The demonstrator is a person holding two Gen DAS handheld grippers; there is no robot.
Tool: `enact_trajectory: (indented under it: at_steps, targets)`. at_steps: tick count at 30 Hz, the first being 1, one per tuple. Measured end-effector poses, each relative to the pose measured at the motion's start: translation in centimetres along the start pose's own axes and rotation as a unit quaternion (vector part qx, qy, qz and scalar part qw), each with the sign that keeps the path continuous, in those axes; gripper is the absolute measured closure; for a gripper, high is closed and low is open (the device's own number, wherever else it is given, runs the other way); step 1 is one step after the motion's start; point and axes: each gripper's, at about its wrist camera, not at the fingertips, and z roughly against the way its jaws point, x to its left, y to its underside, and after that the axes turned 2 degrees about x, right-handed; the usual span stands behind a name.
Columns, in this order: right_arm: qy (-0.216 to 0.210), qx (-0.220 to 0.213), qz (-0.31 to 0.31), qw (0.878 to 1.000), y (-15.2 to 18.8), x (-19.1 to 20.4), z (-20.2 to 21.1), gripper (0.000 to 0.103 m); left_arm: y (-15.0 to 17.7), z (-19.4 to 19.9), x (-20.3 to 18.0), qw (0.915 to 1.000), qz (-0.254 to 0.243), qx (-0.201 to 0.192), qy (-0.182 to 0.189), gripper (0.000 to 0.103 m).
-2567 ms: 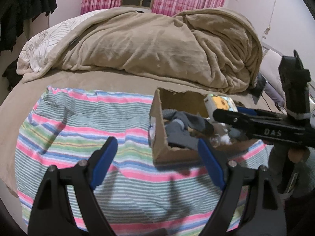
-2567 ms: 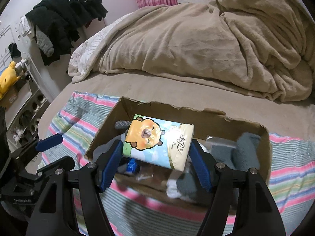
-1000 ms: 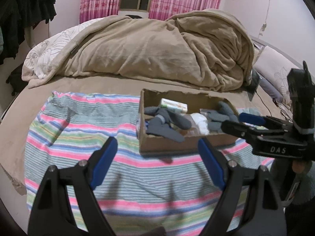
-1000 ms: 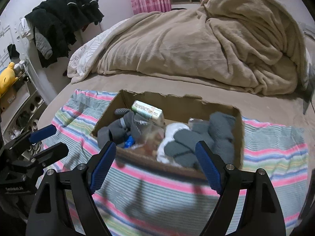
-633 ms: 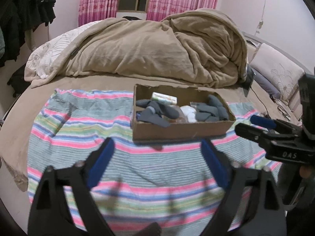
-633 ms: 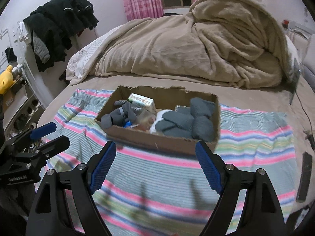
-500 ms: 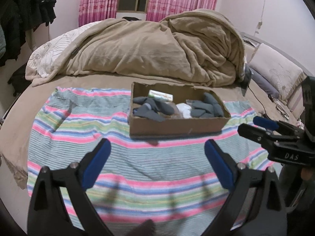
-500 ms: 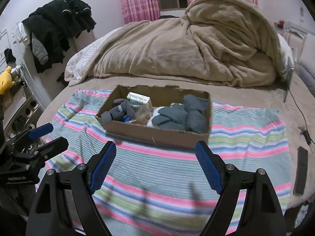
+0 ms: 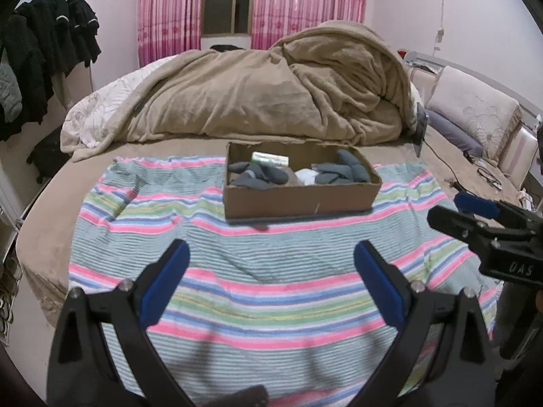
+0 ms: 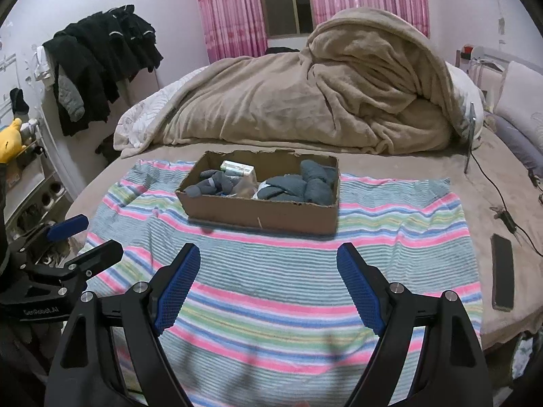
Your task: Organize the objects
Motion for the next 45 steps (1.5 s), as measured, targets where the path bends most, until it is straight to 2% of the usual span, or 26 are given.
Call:
enact_trajectory:
  at_steps: [6,15,26,45]
  targets:
    - [-0.001,-0.007,0.004,1.0,1.6,0.3,1.4,0.018,1.3,1.7,-0.5,0.9998,-0.004,-0.012,-0.017,0.004]
    - [-0.005,-0.01,0.003,1.0,2.4,0.5,2.0,0.018,1.9,3.1,-1.0,0.9995,-0.012,-0.021,-0.021,0.004]
    - [-0.002,-0.007,0.0,1.0,2.6,0.3,1.9,0.018,1.9,2.6,-1.2,0.9997,-0.017,-0.016,-0.005,0.004]
    - [0.006,0.007,-0.003,1.0,2.5,-0.3,0.0,0.018,1.5,0.8,-0.8,0.9998,-0.015,-0.013,-0.003,0.004]
